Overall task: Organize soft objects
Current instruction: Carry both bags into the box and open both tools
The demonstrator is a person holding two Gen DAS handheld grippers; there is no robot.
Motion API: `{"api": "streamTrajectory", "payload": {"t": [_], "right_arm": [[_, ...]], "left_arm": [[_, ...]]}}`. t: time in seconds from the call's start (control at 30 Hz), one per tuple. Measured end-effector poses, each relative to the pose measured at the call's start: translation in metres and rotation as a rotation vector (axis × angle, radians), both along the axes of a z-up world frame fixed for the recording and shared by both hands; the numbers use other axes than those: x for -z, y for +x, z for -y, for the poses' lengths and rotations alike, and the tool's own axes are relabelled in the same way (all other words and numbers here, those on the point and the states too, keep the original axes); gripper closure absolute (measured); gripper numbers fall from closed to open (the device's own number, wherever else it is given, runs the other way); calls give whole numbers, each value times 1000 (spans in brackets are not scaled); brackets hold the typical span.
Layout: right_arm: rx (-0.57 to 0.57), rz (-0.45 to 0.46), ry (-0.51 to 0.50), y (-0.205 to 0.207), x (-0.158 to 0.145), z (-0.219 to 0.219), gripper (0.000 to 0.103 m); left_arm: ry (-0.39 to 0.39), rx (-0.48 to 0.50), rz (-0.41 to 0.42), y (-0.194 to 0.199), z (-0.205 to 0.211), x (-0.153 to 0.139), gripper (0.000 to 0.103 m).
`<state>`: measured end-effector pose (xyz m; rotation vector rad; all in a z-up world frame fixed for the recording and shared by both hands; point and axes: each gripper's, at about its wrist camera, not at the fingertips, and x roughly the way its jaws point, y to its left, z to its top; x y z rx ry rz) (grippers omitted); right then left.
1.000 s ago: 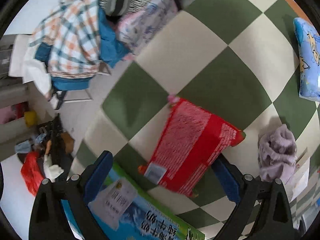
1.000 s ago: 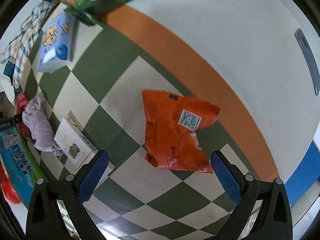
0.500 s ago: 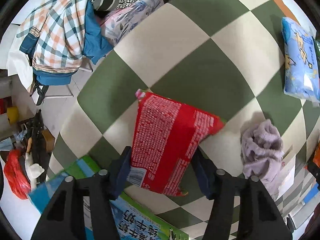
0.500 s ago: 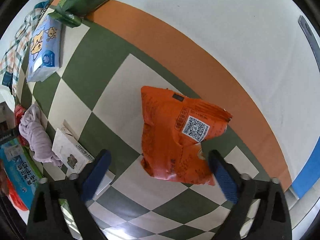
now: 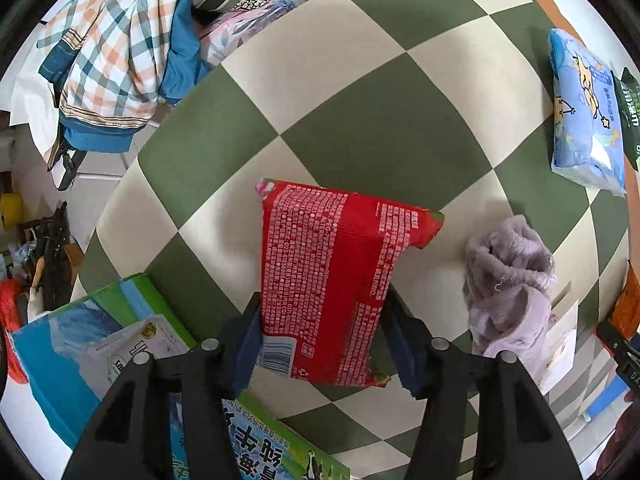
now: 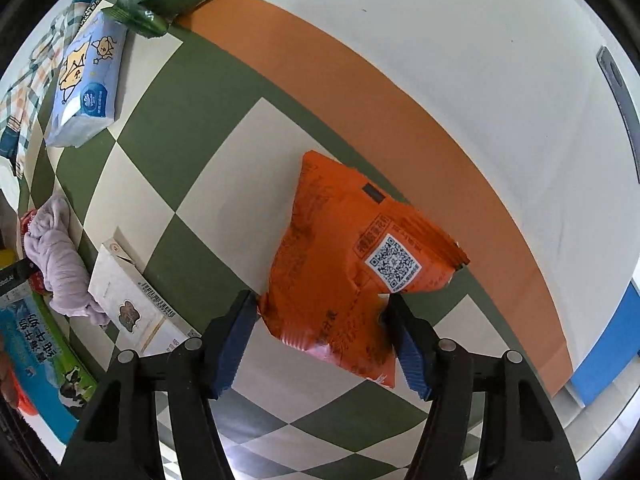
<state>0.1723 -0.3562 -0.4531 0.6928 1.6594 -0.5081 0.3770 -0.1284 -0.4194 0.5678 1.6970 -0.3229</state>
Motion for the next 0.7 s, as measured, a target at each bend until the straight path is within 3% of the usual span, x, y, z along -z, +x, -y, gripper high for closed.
{"api": "streamTrajectory", "payload": {"t": [0.2, 0.33, 0.5, 0.7], "right_arm": [[-41, -6, -37, 7, -3, -1, 38], [-43, 13, -25, 2, -9, 2, 48], [-89, 63, -31, 0, -40, -10, 51], [-195, 179, -22, 6, -108, -46, 52]], "left_arm": [[12, 1, 50, -6, 5, -4, 57], [-45, -38, 62, -17, 7, -20, 59], [-151, -77, 102, -33, 12, -63, 60], [-300, -130, 176, -61, 3, -137, 60]]}}
